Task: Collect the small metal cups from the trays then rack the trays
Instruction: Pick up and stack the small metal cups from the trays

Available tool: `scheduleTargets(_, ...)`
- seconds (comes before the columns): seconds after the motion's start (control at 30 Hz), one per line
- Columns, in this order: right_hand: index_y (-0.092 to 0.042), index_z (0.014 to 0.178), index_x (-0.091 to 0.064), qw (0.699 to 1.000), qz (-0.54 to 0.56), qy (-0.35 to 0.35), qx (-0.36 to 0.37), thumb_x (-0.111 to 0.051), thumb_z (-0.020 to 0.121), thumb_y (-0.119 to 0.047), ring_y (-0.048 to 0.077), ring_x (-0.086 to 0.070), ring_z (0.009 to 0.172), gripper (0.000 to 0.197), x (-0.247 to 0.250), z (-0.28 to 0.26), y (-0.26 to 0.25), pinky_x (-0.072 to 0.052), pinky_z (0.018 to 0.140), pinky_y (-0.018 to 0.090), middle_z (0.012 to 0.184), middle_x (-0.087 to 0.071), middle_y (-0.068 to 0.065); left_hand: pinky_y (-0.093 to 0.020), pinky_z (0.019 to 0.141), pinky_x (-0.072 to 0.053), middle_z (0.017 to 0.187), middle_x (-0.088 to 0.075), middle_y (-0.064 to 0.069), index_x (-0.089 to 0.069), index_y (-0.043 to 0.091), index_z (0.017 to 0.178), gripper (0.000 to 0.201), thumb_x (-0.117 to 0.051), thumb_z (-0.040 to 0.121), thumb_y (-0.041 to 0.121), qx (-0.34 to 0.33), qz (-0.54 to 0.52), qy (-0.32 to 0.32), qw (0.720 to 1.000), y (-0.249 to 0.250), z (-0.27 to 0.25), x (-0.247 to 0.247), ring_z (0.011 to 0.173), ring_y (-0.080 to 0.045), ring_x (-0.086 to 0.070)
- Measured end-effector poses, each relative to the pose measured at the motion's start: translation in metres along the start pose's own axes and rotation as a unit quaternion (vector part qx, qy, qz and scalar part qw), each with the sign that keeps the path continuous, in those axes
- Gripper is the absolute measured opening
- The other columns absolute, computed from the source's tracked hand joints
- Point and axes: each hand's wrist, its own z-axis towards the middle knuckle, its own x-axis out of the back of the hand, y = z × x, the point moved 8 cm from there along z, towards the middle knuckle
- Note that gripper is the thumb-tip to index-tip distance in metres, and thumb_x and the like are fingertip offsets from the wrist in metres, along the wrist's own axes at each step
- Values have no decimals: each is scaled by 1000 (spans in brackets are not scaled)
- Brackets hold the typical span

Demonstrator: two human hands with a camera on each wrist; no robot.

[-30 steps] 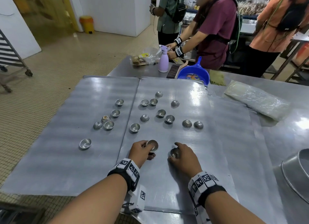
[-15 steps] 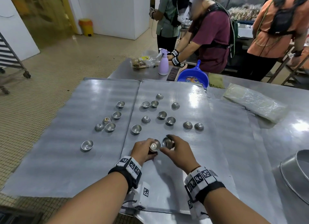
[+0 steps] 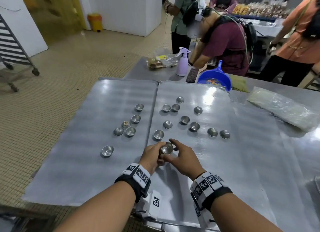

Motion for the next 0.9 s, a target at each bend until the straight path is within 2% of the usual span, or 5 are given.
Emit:
scheduleTargets(0.1, -25, 134, -58, 1000, 6, 5, -1, -66, 87, -54, 9, -64, 106, 56, -13, 9, -13, -50, 90, 29, 129, -64, -11, -32, 61, -55, 79, -69, -20, -75, -3, 93, 17, -69, 86, 11, -23, -15, 31, 999, 15, 3, 38, 66, -27, -66)
scheduleTargets(0.23, -23, 120, -66, 1000, -31, 3, 6, -59, 94, -42, 11, -65, 90, 33, -37, 30, -31, -49, 80, 28, 115, -70, -5, -22, 45, -49, 75, -69, -20, -69, 0, 89, 7, -63, 89, 4, -44, 18, 118, 992, 30, 0, 101, 50, -20, -65)
scheduleTargets(0.4, -20, 113, -69, 997, -53, -37, 47, -59, 94, -39, 9, -67, 82, 29, -88, 59, -70, -51, 80, 29, 111, -72, -4, -25, 51, -54, 63, -70, -13, -68, 0, 87, 7, -62, 90, 2, -73, 27, 165, 983, 42, -11, 165, 53, -23, -65)
scheduleTargets(0.73, -28, 122, -63, 965, -115, -180, 151, -63, 89, -42, 20, -60, 113, 35, -194, 73, -143, -49, 89, 33, 133, -54, -5, -25, 52, -54, 70, -67, -18, -71, -3, 88, 12, -61, 92, 2, -115, 11, 267, 957, 59, -60, 270, 55, -24, -63)
scheduleTargets(0.9, -32, 147, -41, 951, -147, -226, 149, -63, 90, -35, 23, -49, 128, 61, -220, 71, -145, -45, 98, 35, 148, -46, -3, -25, 51, -53, 73, -67, -18, -70, -5, 90, 12, -60, 92, 2, -97, 7, 282, 955, 54, -65, 291, 56, -25, -64)
